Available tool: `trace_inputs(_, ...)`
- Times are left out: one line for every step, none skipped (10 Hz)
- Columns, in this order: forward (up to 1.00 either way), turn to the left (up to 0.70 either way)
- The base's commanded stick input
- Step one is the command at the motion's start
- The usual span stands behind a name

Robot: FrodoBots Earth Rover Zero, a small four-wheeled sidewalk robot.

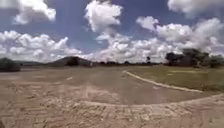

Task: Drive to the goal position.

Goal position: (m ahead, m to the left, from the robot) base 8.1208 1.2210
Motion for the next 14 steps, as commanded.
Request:
trace_inputs(1.00, 0.00)
trace_inputs(1.00, 0.00)
trace_inputs(1.00, 0.00)
trace_inputs(1.00, 0.00)
trace_inputs(1.00, 0.00)
trace_inputs(1.00, 0.00)
trace_inputs(1.00, 0.00)
trace_inputs(1.00, 0.00)
trace_inputs(1.00, 0.00)
trace_inputs(1.00, 0.00)
trace_inputs(1.00, 0.00)
trace_inputs(1.00, 0.00)
trace_inputs(1.00, 0.00)
trace_inputs(1.00, 0.00)
